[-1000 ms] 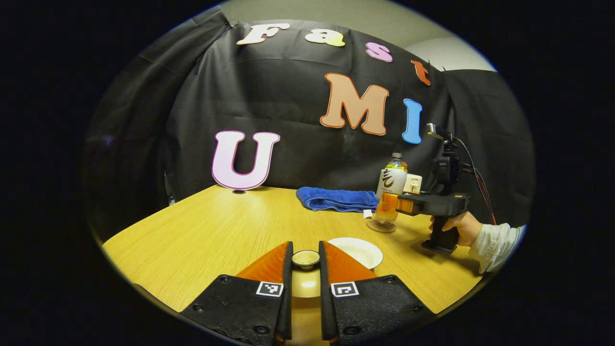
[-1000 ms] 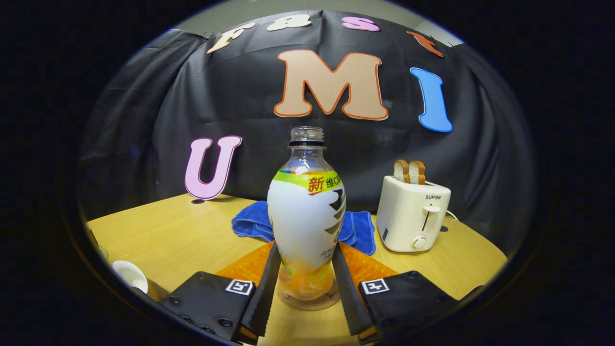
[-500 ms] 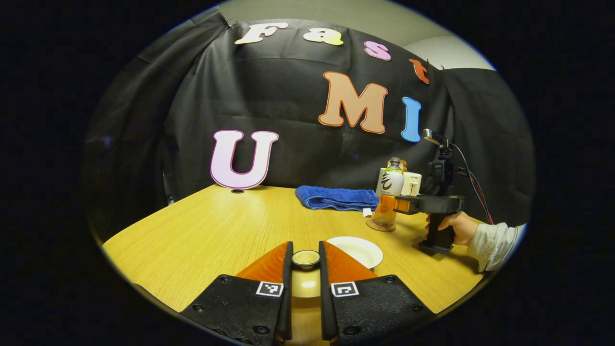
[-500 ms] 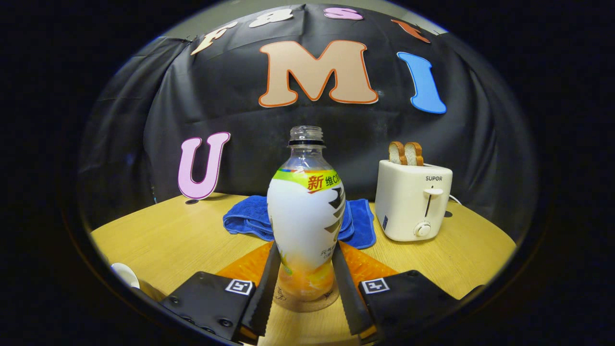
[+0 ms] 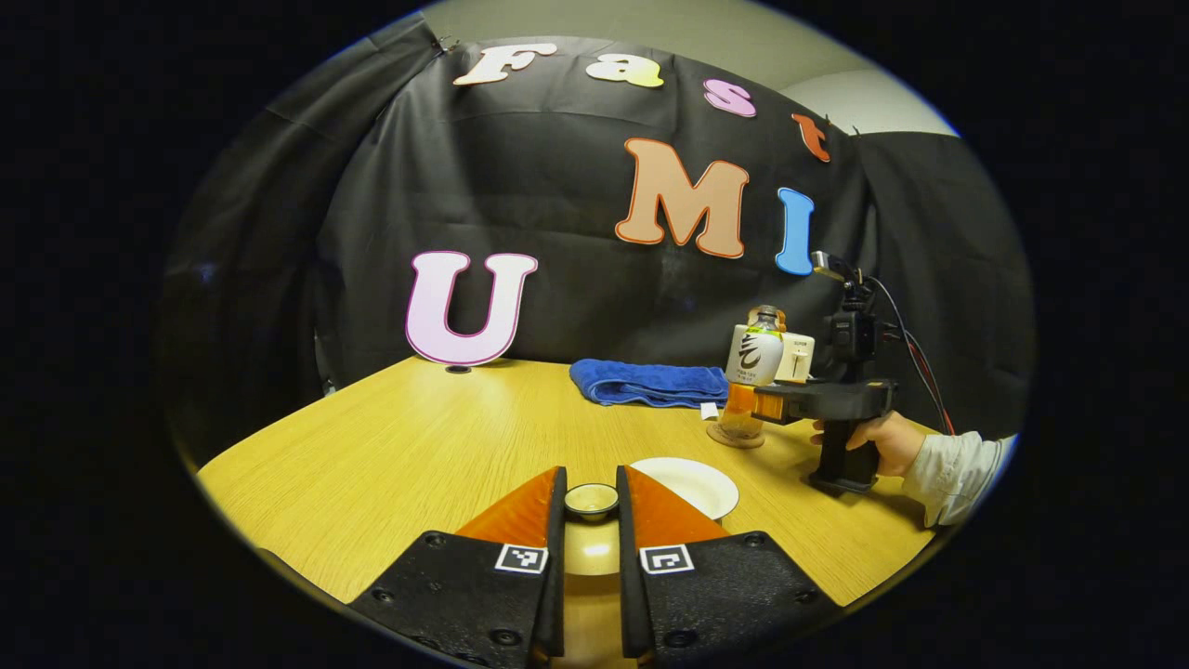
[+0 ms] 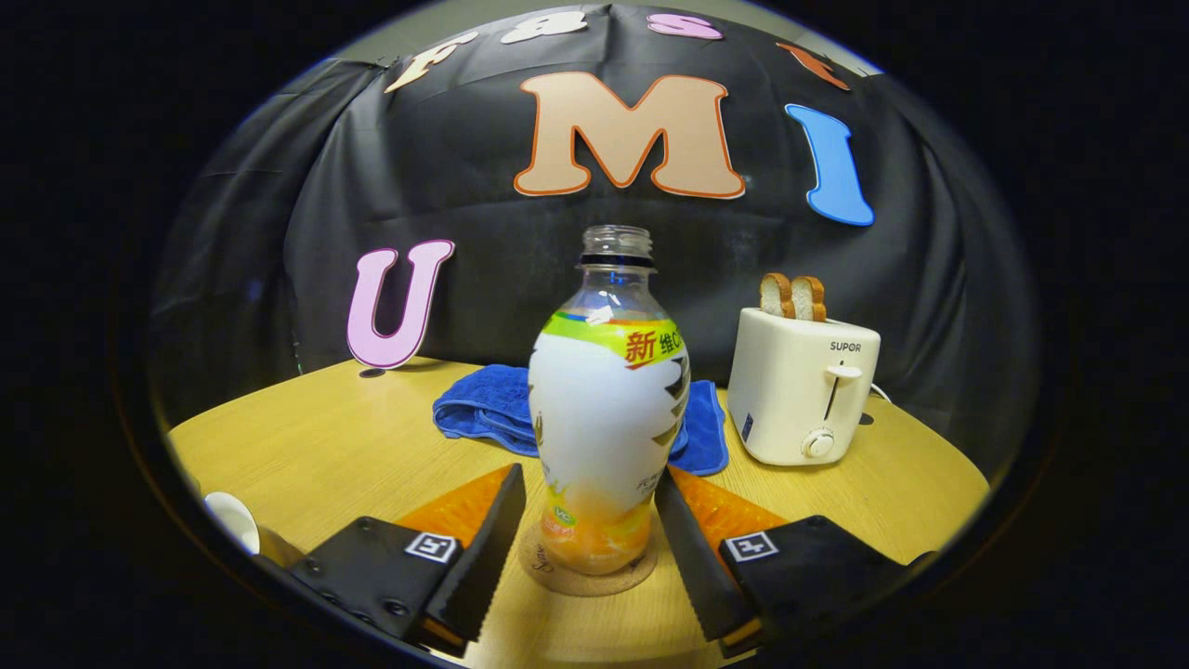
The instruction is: Open the teacup lid with one hand, grasp the water bottle and pour water into the teacup with the other hand; after pouring, place the water bottle on the coaster and then close the teacup lid.
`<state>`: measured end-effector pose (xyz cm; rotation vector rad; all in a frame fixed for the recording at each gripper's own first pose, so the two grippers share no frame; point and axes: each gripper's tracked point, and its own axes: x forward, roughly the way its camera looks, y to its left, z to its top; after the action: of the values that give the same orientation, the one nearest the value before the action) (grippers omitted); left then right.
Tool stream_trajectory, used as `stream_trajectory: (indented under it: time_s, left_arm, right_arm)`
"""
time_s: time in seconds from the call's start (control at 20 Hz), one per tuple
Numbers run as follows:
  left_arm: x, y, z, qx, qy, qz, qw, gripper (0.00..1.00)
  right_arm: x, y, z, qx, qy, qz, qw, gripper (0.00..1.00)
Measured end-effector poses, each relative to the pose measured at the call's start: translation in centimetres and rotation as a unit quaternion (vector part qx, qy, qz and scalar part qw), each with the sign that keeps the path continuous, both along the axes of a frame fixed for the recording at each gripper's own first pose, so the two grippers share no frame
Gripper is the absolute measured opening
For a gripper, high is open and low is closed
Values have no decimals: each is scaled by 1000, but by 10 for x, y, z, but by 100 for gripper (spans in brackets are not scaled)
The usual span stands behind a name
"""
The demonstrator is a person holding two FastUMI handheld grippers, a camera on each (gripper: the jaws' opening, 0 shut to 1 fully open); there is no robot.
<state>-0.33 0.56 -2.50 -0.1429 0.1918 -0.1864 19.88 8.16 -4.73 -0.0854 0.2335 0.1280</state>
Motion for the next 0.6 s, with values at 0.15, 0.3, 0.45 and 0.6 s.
stream_trajectory:
  time_s: [0.15,0.3,0.45,0.6]
  left_arm:
    - [0,-3,2,0,-1,-5,1000,22]
    - [4,-5,7,5,-7,-6,1000,22]
    - [8,-11,15,12,-14,-14,1000,22]
    - [16,-22,17,10,-18,-30,999,21]
  right_arm:
    - [-3,-1,7,-23,-16,1,1000,93]
    - [-11,0,14,-31,-29,6,999,96]
    - [-20,-4,25,-37,-45,9,998,93]
    - [-35,-7,35,-37,-60,11,997,96]
